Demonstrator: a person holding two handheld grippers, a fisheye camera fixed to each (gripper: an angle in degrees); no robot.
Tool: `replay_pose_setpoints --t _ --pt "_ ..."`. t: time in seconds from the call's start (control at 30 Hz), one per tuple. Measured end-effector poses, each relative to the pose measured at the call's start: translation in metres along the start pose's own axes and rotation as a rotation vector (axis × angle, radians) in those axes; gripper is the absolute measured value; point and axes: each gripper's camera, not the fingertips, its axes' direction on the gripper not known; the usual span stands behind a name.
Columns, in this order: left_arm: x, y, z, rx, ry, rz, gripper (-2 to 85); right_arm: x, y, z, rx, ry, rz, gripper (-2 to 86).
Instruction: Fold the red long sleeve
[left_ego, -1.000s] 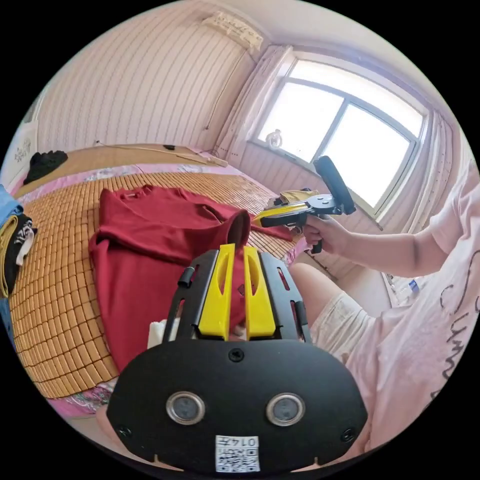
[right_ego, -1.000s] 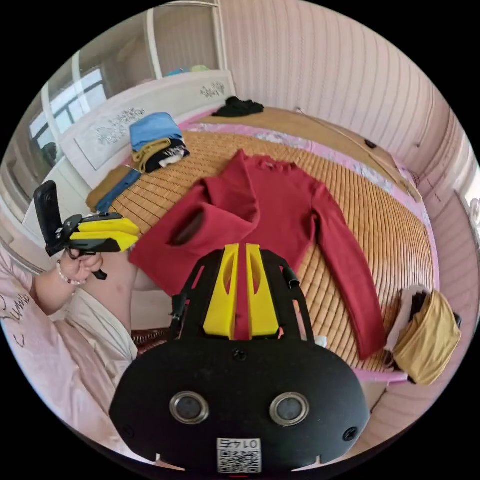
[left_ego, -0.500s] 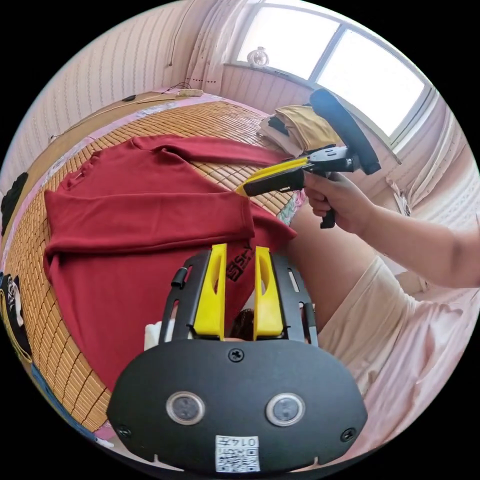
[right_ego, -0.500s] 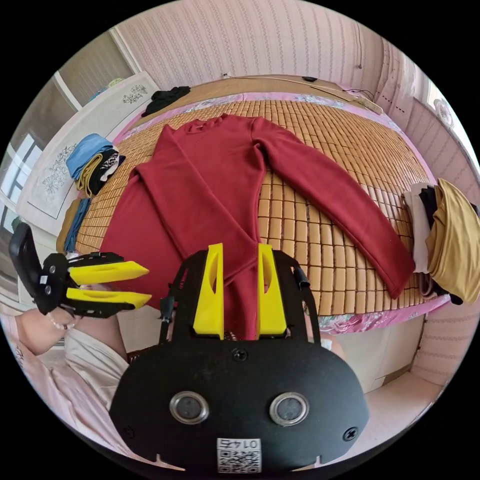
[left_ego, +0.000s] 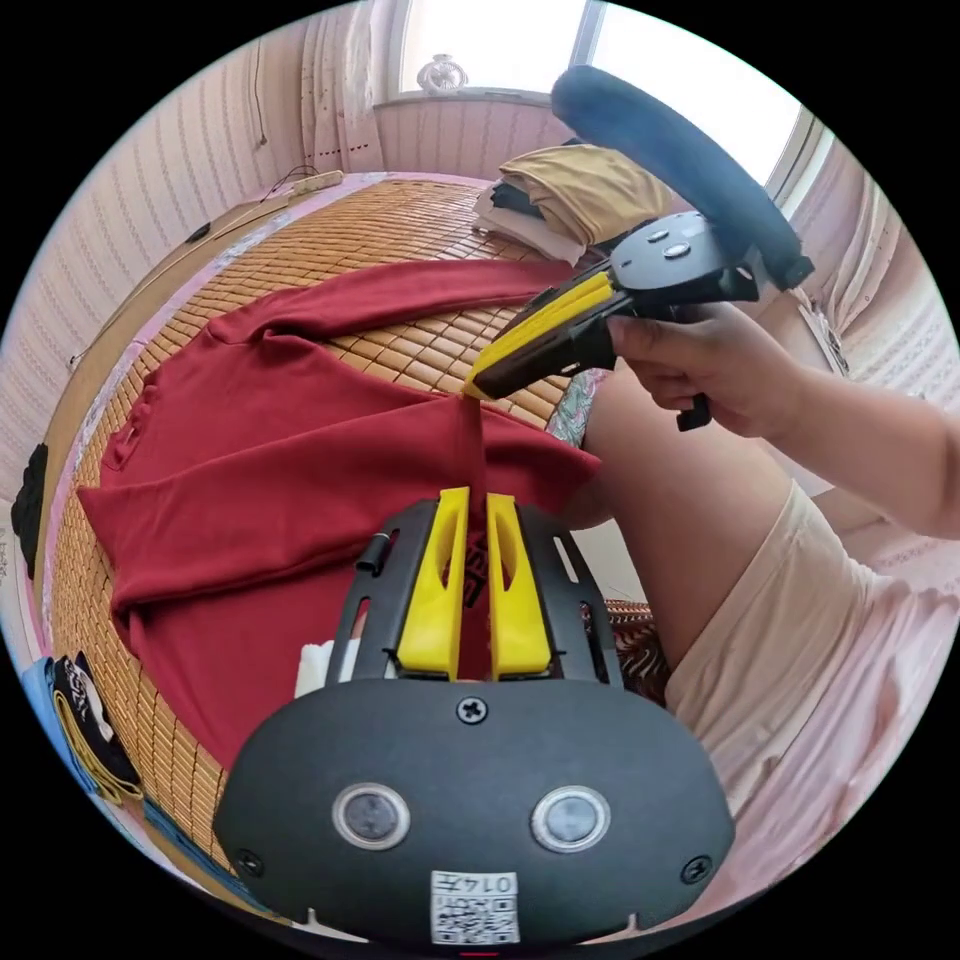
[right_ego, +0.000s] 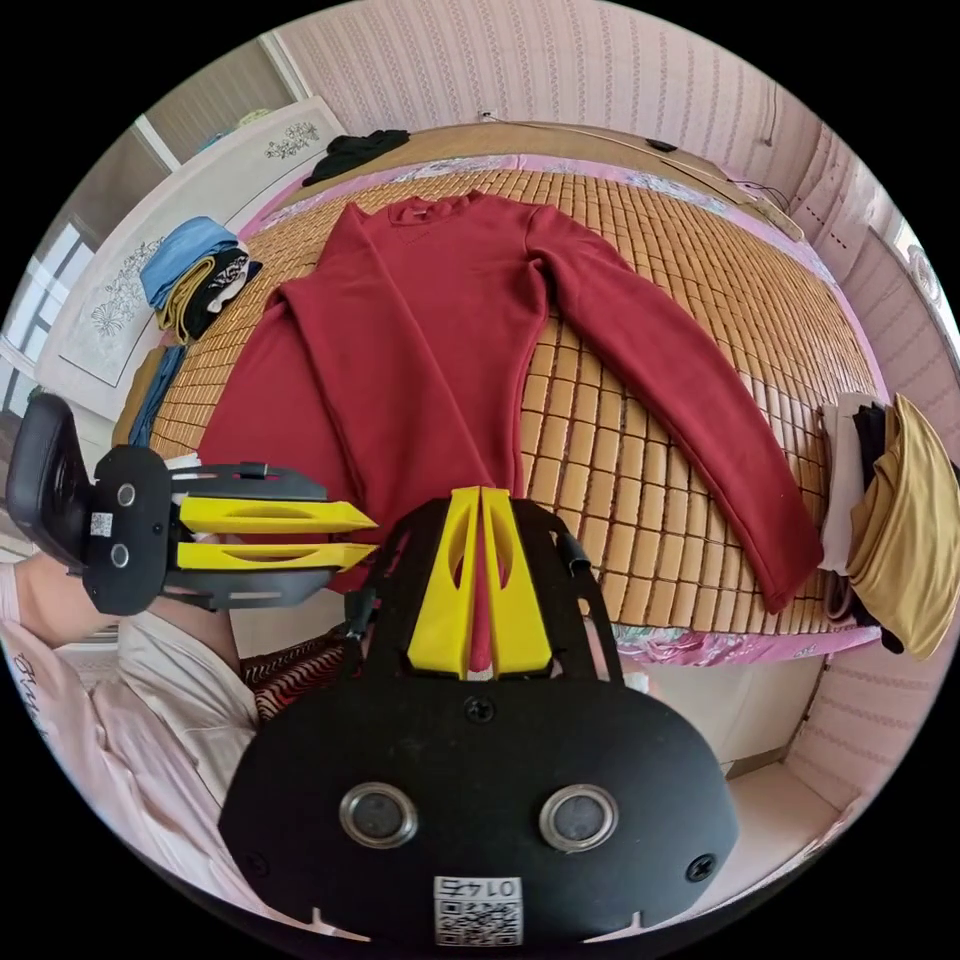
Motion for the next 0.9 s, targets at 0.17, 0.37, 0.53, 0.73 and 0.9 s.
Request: replay_pose_setpoints --t 0.17,0.37,0.53,0.73,0.9 --pt "-0.006 0.005 -0.008 0.029 0.027 -0.027 3.8 0.02 0.004 -0.022 0.058 -0.104 0.058 13.0" --pt "-0.005 -0.008 0.009 -0.008 0.008 -0.02 3.8 0.044 -0.008 0.002 -0.069 -0.274 0.114 9.4" --pt "-0.014 -0.012 0.014 -0.004 0.035 -0.04 3.8 0.051 -0.008 -0.001 -0.108 -0.22 0.096 10.5" --pt "-0.024 -0.019 0.032 -0.035 0.071 -0.104 3.8 0.051 -0.009 -0.023 -0.111 -0.158 0.014 4.2" --pt "-0.037 -0.014 -0.017 0.09 0.136 -0.077 3.5 0.063 0.01 -0.085 0.038 -0.261 0.018 0.9"
